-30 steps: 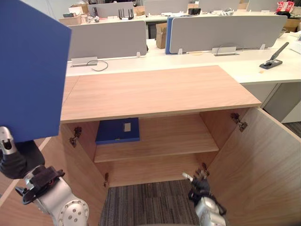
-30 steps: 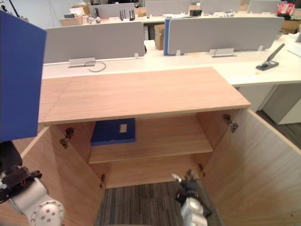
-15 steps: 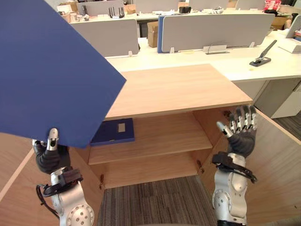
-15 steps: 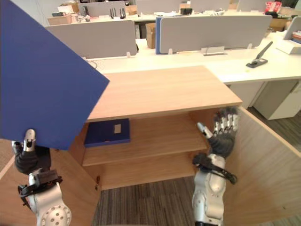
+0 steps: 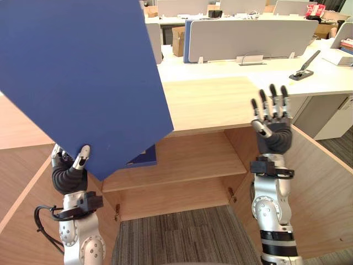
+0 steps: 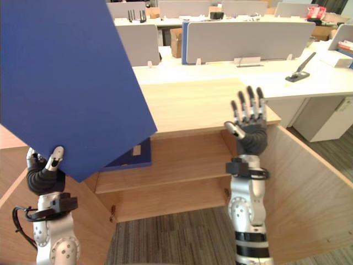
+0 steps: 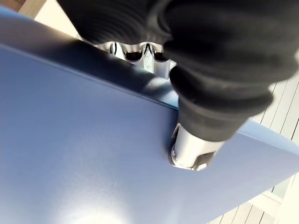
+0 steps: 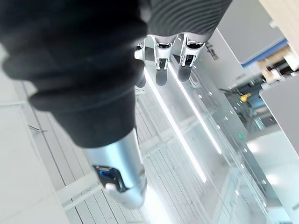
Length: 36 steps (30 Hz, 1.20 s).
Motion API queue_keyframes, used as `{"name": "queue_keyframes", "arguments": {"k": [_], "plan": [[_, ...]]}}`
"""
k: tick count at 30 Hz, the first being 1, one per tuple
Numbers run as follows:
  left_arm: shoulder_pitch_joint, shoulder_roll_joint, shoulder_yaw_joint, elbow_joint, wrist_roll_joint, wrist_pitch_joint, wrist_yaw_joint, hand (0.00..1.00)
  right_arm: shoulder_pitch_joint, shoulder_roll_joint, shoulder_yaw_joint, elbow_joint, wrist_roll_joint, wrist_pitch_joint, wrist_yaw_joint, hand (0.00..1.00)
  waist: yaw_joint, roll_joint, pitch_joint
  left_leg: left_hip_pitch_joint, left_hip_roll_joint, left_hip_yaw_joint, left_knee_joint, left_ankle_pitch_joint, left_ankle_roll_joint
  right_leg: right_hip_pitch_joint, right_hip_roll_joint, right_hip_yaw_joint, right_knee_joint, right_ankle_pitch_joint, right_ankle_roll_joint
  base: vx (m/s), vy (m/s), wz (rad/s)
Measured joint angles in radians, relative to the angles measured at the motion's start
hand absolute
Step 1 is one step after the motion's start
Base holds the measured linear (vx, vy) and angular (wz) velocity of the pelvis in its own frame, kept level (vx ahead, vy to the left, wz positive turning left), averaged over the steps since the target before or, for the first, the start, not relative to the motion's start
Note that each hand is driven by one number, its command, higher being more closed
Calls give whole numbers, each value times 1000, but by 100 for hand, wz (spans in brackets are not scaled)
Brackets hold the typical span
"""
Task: Walk over to the cabinet, pick up the folder, carry it to the office cabinet, place the folder inside the office cabinet, then close the office cabinet door
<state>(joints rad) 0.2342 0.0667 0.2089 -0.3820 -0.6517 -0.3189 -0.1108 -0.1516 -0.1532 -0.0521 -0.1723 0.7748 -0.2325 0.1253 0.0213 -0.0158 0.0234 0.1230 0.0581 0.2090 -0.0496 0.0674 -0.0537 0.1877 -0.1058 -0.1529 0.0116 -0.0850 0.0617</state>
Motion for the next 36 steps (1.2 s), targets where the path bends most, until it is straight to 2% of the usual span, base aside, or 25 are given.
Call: {"name": "queue_keyframes", "arguments": {"k": [4,8,15,22,29,30,36], "plan": [[-8,23,-4,0,25,0,-3,100,-87,-86,83,99,112,63,56,0,4,-4,2,-5,0,-1,0,0,0,-4,0,0,0,0,0,0,0,0],[-22,36,-23,0,31,1,-4,100,-184,-159,176,168,168,98,91,0,6,-6,5,-19,0,-2,3,0,0,-20,0,0,11,1,0,0,0,0],[-24,103,-134,0,32,5,-30,100,-360,-269,418,280,231,153,156,0,13,-8,6,-18,0,-2,3,0,1,-20,0,2,12,1,0,0,0,0],[-26,143,-172,-1,31,0,-37,100,-468,-342,554,311,266,161,177,0,26,-7,7,-18,0,-2,3,0,1,-22,-1,2,14,1,0,-5,2,0],[-30,145,-186,-1,20,-27,-26,100,-541,-358,590,332,264,138,177,0,28,-7,7,-18,0,-1,2,0,1,-22,-1,2,13,1,-1,0,0,0],[-31,145,-186,-1,19,-36,-23,100,-555,-358,594,332,263,132,176,100,29,-7,7,-18,0,-1,2,0,1,-22,-1,2,14,1,-1,0,0,0],[-34,145,-186,-3,18,-67,-1,100,-641,-382,633,331,225,115,182,100,30,-7,7,-18,0,-1,2,0,1,-22,-1,2,14,1,-1,0,0,0]]}}
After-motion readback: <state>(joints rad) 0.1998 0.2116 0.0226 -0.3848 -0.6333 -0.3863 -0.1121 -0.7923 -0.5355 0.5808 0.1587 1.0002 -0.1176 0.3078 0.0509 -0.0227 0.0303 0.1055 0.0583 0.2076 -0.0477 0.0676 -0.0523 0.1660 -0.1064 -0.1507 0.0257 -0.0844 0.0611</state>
